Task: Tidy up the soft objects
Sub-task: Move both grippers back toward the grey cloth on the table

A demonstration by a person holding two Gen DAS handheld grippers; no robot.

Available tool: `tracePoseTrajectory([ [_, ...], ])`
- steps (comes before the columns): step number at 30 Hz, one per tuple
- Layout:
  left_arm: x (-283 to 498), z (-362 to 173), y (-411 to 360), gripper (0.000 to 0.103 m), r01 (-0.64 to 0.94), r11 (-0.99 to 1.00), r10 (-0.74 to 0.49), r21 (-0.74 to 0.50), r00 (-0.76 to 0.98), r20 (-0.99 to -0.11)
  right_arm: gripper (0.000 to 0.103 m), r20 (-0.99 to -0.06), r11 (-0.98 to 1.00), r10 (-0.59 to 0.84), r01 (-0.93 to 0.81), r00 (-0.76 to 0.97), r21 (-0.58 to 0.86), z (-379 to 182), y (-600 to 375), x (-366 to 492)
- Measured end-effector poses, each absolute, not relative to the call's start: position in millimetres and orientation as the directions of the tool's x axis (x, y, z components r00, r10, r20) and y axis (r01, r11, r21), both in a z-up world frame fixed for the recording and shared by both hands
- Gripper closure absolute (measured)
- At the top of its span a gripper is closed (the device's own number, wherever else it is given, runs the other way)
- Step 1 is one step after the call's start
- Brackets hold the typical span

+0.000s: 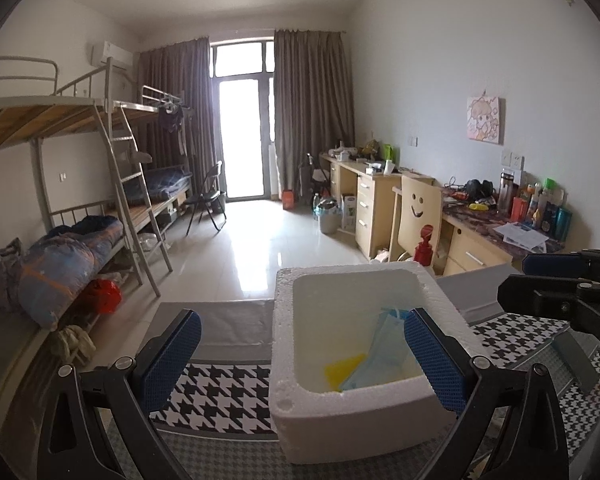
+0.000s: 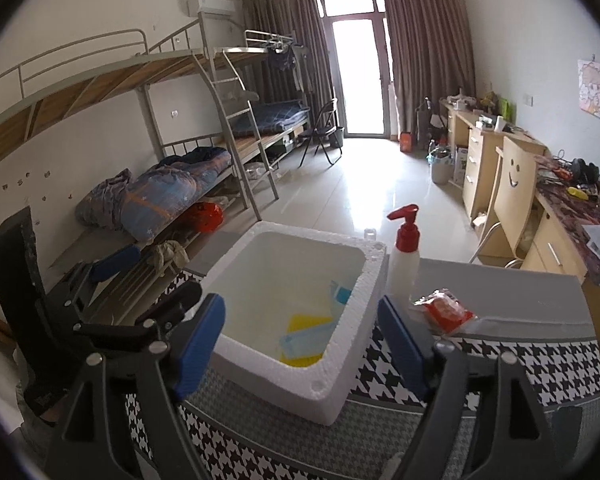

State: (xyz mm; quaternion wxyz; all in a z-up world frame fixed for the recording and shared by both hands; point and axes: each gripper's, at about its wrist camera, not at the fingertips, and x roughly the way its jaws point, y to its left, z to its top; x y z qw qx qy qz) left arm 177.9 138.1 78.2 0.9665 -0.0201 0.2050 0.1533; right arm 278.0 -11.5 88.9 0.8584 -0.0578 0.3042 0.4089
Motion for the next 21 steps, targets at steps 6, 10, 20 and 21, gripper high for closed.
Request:
tracePoseTrajectory([
  [6, 164, 83, 130, 0.001, -0.298, 0.954, 0.285, 0.026, 0.879, -0.383, 0.018, -0.548, 0.668, 0.666, -0.732, 0.506, 0.135, 91, -23, 266],
  [10, 157, 87, 126, 0.001, -0.29, 0.957, 0.278, 0.023, 0.887, -0.368, 0.017, -0.534, 0.672, 0.667, -0.729, 0.519, 0.13, 92, -31, 260],
  [20, 133, 96, 106, 0.001, -0.253, 0.967, 0.247, 0.025, 0.913, -0.326, 0.015, -0.495, 0.69, 0.664, -0.715, 0.56, 0.117, 96, -52, 245],
  [21, 130, 97, 105, 0.001, -0.247, 0.969, 0.243, 0.027, 0.915, -0.322, 0.015, -0.492, 0.69, 0.665, -0.714, 0.562, 0.117, 96, -55, 243],
])
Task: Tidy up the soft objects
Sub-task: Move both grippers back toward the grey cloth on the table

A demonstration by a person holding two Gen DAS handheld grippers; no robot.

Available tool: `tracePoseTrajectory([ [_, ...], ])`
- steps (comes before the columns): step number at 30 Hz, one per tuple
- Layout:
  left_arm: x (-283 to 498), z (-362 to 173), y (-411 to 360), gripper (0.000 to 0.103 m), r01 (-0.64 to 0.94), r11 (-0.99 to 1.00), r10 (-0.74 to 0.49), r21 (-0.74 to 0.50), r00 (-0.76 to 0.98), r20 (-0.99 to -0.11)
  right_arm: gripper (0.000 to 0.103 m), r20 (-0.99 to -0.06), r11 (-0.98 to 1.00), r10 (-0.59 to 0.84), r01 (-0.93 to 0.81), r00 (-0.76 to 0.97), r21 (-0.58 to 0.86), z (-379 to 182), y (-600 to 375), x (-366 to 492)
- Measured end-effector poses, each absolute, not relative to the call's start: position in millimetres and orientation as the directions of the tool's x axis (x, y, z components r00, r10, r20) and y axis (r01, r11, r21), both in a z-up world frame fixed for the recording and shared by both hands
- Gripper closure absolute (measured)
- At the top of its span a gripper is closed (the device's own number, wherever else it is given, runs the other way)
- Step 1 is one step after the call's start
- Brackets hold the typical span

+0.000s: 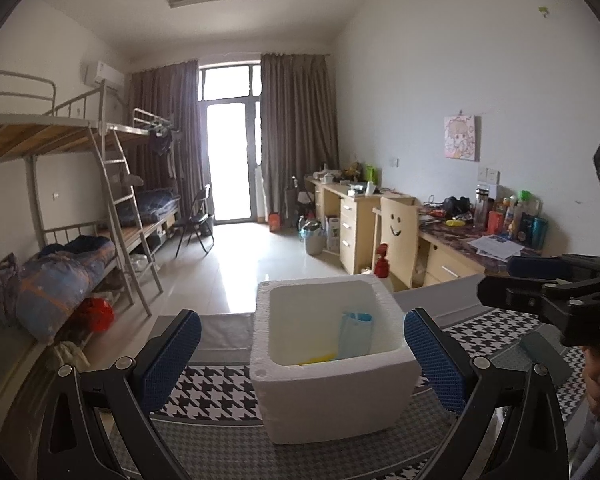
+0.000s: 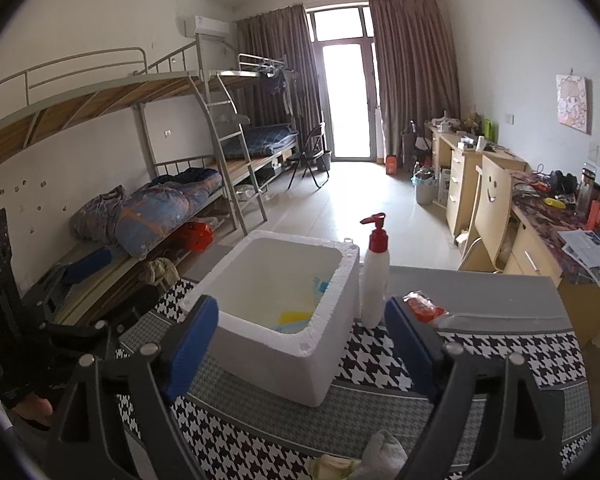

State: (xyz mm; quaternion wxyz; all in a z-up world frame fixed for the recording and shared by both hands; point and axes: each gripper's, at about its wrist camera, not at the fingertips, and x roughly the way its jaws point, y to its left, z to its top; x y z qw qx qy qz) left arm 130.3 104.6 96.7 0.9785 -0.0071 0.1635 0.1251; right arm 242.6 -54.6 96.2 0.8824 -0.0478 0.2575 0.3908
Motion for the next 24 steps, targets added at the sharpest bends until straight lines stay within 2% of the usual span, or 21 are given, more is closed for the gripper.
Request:
tracePoseTrajectory([
  [24, 107, 77, 72, 0.001, -0.139, 0.99, 0.128, -0.016, 0.947, -0.294, 0.015, -0.431, 0.78, 0.589, -0.62, 0.683, 0.082, 80, -102, 215],
])
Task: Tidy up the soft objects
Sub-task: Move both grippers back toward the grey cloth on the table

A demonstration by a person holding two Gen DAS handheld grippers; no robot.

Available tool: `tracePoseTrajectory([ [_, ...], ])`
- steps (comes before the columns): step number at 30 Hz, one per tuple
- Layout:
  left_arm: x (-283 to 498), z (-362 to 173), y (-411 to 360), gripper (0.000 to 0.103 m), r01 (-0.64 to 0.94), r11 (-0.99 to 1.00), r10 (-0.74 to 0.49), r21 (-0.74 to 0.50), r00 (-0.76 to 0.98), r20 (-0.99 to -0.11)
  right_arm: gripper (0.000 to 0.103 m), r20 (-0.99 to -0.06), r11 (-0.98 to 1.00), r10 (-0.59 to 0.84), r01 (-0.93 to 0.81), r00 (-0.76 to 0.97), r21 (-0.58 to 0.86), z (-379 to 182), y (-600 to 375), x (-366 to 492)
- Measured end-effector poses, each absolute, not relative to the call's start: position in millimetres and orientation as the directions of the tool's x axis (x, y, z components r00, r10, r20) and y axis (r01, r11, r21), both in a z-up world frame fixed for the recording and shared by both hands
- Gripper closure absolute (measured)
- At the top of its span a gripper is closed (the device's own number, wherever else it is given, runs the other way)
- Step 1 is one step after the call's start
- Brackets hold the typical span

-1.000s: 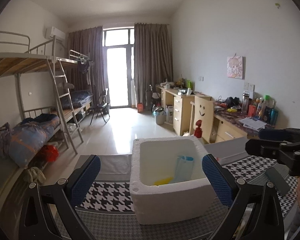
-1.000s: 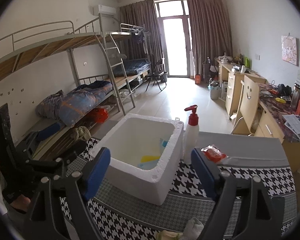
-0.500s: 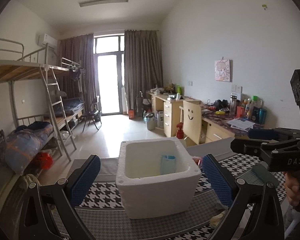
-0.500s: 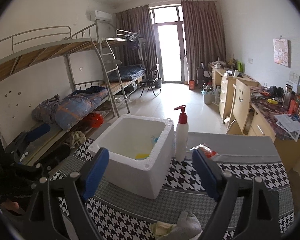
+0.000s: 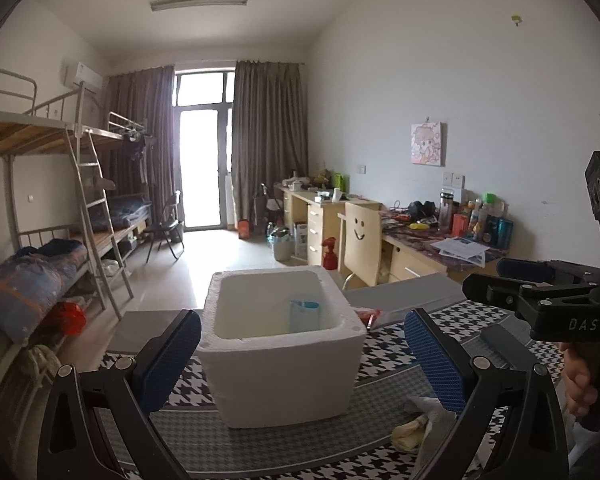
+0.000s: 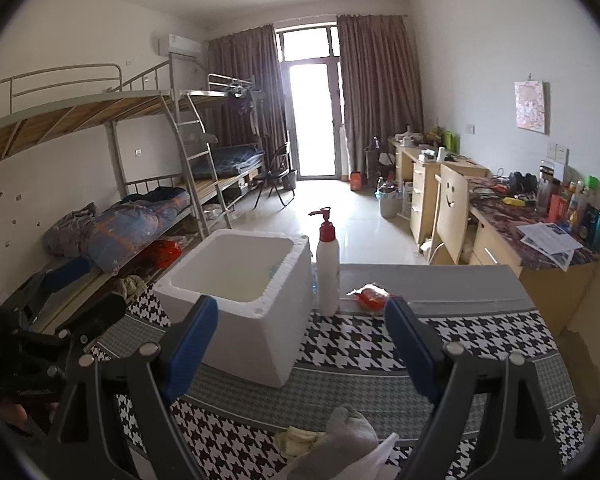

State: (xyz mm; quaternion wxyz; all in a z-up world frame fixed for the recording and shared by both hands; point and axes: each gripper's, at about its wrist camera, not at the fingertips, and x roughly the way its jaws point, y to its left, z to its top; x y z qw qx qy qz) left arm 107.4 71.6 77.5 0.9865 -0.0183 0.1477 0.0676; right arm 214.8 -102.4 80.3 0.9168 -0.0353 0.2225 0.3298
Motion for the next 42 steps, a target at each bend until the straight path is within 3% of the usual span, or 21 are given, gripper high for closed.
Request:
tracePoseTrajectory([
  [29, 102, 45, 37, 0.001, 0.013, 0.999, -0.024, -0.038, 0.949, -0.313, 0.015, -0.432, 0.856, 0.487, -0.513, 0.759, 0.064, 40, -153, 194],
  [42, 105, 24, 25, 0.001, 0.063, 0.997, -0.075, -0.045, 0.935, -0.346, 0.015, -0.48, 0.885, 0.437, -0.458, 0.76, 0.079, 12, -169, 196],
])
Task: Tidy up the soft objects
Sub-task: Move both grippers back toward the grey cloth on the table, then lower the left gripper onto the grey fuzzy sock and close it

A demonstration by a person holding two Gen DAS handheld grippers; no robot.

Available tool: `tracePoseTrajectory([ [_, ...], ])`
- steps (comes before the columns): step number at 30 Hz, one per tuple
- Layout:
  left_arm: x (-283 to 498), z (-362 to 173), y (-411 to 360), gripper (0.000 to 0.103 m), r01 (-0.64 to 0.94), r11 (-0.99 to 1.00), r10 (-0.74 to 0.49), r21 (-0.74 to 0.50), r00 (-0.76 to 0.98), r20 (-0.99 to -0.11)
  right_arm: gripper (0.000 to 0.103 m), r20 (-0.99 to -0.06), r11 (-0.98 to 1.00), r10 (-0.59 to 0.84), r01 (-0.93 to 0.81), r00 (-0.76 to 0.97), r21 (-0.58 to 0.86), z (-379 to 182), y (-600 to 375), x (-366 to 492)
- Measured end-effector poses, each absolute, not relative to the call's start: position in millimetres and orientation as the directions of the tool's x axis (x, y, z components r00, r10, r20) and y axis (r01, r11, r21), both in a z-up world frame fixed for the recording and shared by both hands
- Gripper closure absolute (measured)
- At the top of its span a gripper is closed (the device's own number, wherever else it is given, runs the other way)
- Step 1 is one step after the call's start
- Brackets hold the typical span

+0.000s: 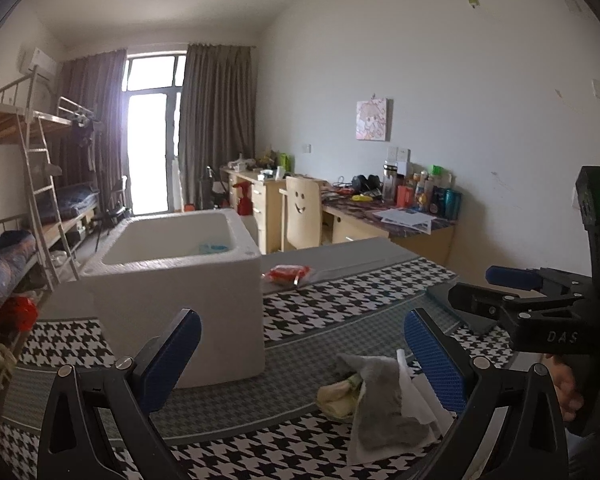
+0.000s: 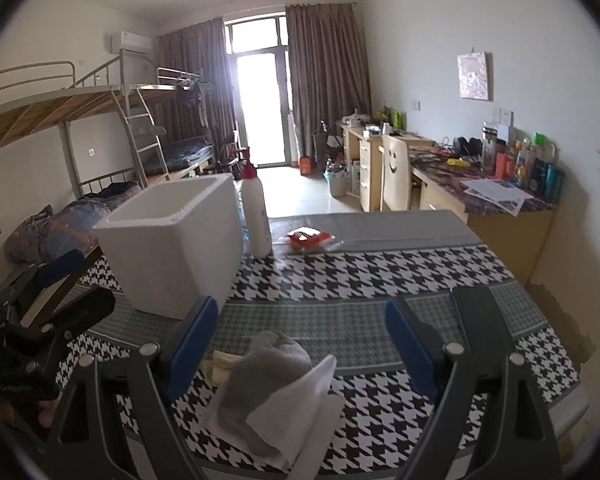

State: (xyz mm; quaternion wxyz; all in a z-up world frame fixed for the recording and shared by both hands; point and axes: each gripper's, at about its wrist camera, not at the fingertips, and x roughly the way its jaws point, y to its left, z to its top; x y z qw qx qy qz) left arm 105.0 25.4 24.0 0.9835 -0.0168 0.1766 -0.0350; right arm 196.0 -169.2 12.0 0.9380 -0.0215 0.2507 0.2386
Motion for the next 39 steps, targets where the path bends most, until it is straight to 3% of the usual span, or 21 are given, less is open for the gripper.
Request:
tracePoseTrajectory([
  [34, 136, -26, -25, 0.001, 0.185, 0.982, -0.177, -0.03, 0.863, -0.473, 0.015, -0.586, 0.931, 0.343, -0.35, 0.734, 0.106, -45, -204, 197],
  [39, 143, -31, -32, 0.011, 0.199, 0.98, -0.183, -0.021, 0.851, -0.493, 0.015, -0.6, 0.935, 0.332, -0.336, 0.728, 0.111, -53, -210, 200],
])
